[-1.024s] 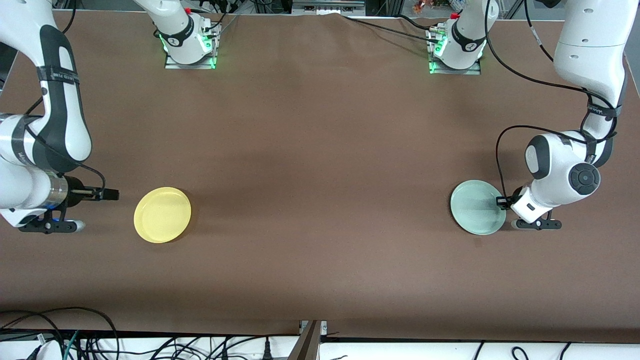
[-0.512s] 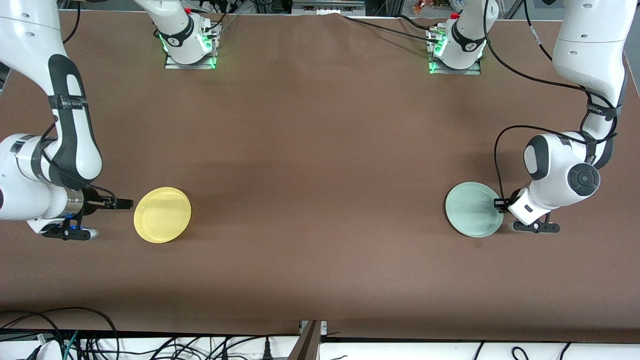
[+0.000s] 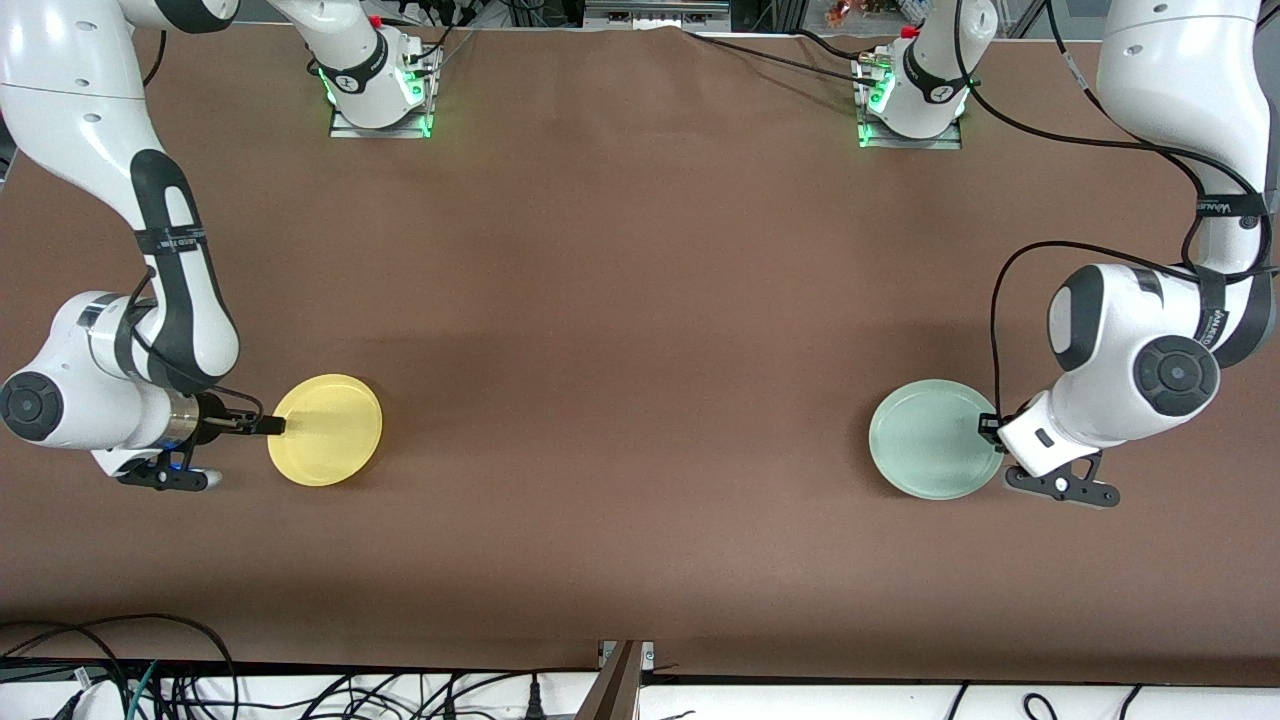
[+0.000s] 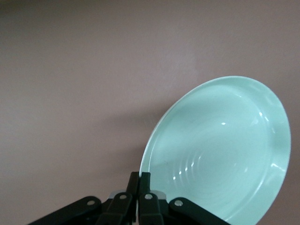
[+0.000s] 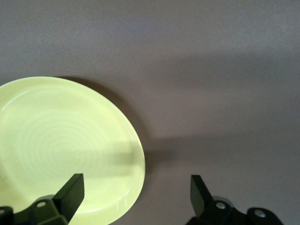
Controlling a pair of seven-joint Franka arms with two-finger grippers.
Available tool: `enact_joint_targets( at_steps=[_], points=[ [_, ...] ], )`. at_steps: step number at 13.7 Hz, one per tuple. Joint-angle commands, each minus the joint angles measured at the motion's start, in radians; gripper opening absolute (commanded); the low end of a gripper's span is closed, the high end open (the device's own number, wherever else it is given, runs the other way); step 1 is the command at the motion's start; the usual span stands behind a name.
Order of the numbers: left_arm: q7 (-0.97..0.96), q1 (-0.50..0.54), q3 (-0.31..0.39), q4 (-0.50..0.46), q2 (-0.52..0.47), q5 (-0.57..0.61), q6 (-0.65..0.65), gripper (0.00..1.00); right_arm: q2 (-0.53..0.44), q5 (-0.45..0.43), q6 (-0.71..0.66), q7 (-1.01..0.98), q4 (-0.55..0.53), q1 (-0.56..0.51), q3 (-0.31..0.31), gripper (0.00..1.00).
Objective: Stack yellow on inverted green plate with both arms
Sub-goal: 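Flip the green plate with the left gripper while the right gripper grasps the yellow plate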
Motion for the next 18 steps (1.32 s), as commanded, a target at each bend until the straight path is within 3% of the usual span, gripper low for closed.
enact_joint_targets(
  at_steps=[1,6,12,15,16,18],
  points=[
    [-0.074,-0.092,0.012,0.062,0.008,0.062,-0.069,0.00,-0.002,0.057,0.026,-0.001,-0.028,-0.016,0.010,1.00],
    [-0.445,-0.329,0.012,0.120,0.008,0.279,-0.193,0.00,0.003,0.074,0.068,-0.047,-0.060,-0.030,0.010,1.00],
    [-0.692,-0.601,0.018,0.139,0.062,0.549,-0.233,0.00,0.018,0.076,0.071,-0.074,-0.063,-0.051,0.013,1.00],
    [-0.736,-0.734,0.026,0.304,0.187,0.751,-0.382,0.00,0.026,0.126,0.069,-0.109,-0.063,-0.058,0.014,1.00],
    [-0.737,-0.764,0.027,0.335,0.215,0.784,-0.402,0.00,0.026,0.134,0.069,-0.125,-0.063,-0.058,0.013,0.98],
    [-0.745,-0.794,0.027,0.338,0.243,0.865,-0.402,0.00,0.028,0.134,0.069,-0.128,-0.063,-0.058,0.013,0.75]
  ],
)
